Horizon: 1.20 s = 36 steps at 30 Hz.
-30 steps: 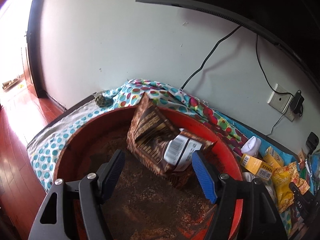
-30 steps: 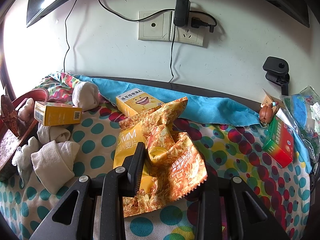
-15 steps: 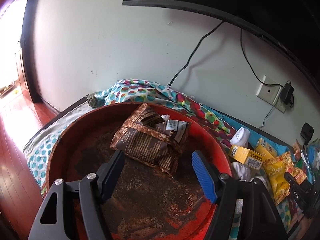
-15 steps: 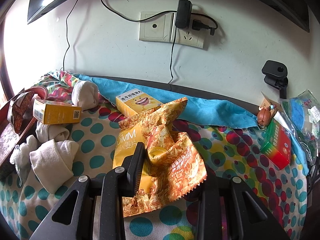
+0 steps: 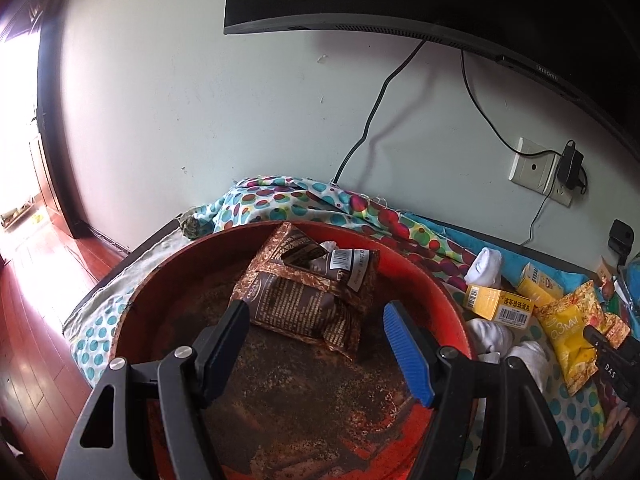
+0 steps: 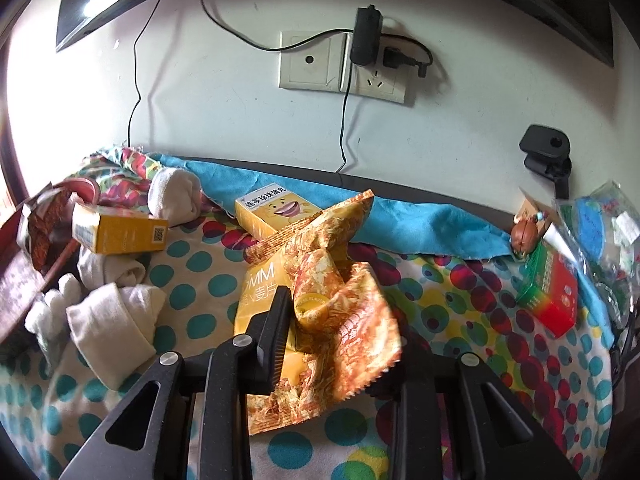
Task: Organize objects
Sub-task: 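Lower the brown bag into the tray and open the left gripper, then carry the yellow snack bag toward the red tray with the right gripper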
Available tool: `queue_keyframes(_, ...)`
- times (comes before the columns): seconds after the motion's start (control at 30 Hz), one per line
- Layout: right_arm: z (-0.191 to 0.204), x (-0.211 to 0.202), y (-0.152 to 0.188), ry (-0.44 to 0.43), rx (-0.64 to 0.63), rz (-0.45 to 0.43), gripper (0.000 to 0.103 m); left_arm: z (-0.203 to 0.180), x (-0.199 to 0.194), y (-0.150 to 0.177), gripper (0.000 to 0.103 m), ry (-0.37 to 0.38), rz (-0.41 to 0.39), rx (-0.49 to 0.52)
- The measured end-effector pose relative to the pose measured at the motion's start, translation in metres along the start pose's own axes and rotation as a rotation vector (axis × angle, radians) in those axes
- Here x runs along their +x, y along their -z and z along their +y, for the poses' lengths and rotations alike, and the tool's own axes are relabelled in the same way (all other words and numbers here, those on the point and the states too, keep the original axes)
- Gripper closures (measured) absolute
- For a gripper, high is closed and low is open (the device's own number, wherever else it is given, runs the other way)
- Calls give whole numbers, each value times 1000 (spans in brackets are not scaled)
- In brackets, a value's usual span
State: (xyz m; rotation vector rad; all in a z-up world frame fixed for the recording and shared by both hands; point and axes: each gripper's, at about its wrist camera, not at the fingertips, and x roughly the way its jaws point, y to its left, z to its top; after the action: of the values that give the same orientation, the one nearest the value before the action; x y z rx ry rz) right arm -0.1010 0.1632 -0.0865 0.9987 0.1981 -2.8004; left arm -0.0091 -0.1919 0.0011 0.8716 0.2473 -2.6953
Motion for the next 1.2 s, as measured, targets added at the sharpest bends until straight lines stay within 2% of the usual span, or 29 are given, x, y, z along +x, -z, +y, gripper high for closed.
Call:
queue_keyframes(0.1,3,-8,-2,11,-15,-10,81,5,3,-1,31,27,21,-26)
queue_keyframes(0.33,3,-27,-2,21,-22,-20,82,13,1,-3,31,36,31,-61)
queue_keyframes(0.57,5,-53,-9,5,-36,-59,82,14,0,-4,31,15,30,-59)
queue_keyframes(0.73,14,-73,-18,-41,-34,-92,82,12,0,-3,31,4,32,-35)
queue_keyframes(0.93,42,-96,-36,-117,-61,-149,82,18,-1,-4,31,-7,27,-39)
queue_keyframes(1.2,109,-109,-62,-286,-133,-176,82,33,-2,-8,31,6,35,-86)
